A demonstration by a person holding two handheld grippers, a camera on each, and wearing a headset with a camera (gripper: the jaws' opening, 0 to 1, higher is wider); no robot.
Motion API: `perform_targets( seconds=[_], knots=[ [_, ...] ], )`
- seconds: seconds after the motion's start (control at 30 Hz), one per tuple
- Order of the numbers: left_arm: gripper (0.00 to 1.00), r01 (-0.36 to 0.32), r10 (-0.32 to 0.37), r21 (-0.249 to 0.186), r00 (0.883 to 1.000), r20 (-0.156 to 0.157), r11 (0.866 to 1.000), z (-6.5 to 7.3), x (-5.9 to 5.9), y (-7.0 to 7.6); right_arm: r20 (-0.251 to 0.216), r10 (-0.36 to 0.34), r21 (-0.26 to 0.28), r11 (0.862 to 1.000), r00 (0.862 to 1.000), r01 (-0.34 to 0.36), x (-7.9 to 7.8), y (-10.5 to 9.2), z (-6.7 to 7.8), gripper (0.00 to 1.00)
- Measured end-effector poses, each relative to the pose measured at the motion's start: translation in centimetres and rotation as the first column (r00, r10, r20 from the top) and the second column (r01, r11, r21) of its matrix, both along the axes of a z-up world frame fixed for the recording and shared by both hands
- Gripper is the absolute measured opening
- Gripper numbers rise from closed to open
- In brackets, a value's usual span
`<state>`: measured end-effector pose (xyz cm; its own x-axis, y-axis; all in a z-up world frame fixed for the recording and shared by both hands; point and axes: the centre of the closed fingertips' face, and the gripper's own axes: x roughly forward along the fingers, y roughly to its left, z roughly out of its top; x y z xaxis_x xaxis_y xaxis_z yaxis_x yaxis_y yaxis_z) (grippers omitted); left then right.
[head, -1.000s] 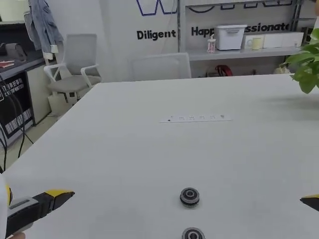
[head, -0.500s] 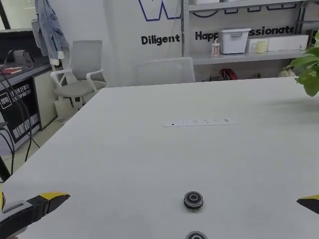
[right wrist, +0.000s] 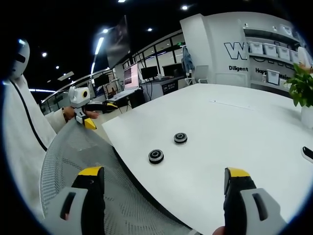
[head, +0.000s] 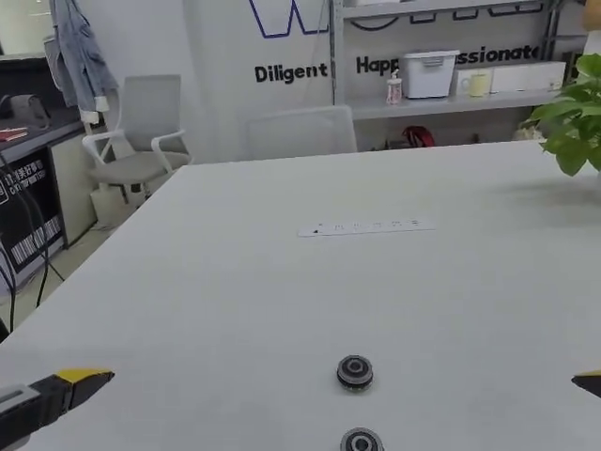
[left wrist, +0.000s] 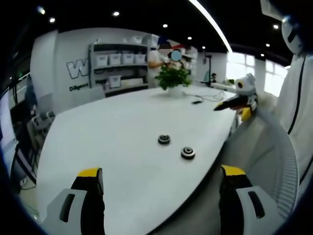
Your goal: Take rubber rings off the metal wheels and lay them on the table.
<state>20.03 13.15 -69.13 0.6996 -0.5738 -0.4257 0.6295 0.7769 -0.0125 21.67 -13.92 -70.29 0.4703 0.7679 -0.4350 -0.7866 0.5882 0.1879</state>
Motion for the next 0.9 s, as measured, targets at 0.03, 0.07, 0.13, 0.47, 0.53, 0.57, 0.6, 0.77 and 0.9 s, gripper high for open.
perform_targets(
  seconds=[0.03, 0.07, 0.13, 0.47, 0.53, 0.57, 0.6, 0.77, 0.9],
  knots=[
    [1.00, 0.002, -0.002, 0.000, 1.000, 0.000, 1.000, 0.0, 0.0, -0.1, 0.000, -0.002, 0.002, 1.000, 1.000, 0.002, 0.0, 0.0, 0.1, 0.99],
    [1.00, 0.004, -0.004, 0.000, 1.000, 0.000, 1.000, 0.0, -0.1, -0.1, 0.002, -0.002, 0.006, 1.000, 1.000, 0.002, 0.0, 0.0, 0.2, 0.99],
    [1.00, 0.008, -0.008, 0.004, 1.000, 0.001, 1.000, 0.1, -0.1, -0.2, 0.004, 0.000, 0.006, 1.000, 1.000, 0.000, 0.0, 0.0, 0.3, 0.99],
    [1.00, 0.026, -0.026, 0.014, 1.000, 0.011, 1.000, 0.7, -0.2, -0.3, 0.002, 0.000, 0.002, 1.000, 1.000, 0.000, 0.1, 0.2, 0.2, 0.98],
    [1.00, 0.029, -0.029, 0.018, 1.000, 0.008, 0.999, 0.7, -0.2, -0.3, -0.002, 0.001, 0.001, 1.000, 1.000, -0.001, 0.1, 0.2, 0.1, 0.98],
    [1.00, 0.030, -0.030, 0.017, 1.000, 0.008, 0.999, 0.7, -0.2, -0.3, -0.003, 0.003, 0.000, 1.000, 1.000, -0.003, 0.1, 0.2, 0.1, 0.98],
    [1.00, 0.031, -0.031, 0.016, 0.999, 0.008, 0.999, 0.7, -0.1, -0.3, -0.006, 0.006, -0.003, 1.000, 1.000, -0.006, 0.1, 0.3, 0.1, 0.98],
    [1.00, 0.031, -0.031, 0.016, 0.999, 0.011, 0.999, 0.9, 0.1, -0.3, -0.010, 0.006, -0.001, 1.000, 1.000, -0.006, 0.3, 0.3, -0.1, 0.98],
    [1.00, 0.037, -0.038, 0.023, 0.999, 0.021, 0.999, 1.2, 0.4, -0.6, -0.012, 0.013, -0.005, 1.000, 1.000, -0.013, 0.8, 0.4, -0.3, 0.98]
  ],
)
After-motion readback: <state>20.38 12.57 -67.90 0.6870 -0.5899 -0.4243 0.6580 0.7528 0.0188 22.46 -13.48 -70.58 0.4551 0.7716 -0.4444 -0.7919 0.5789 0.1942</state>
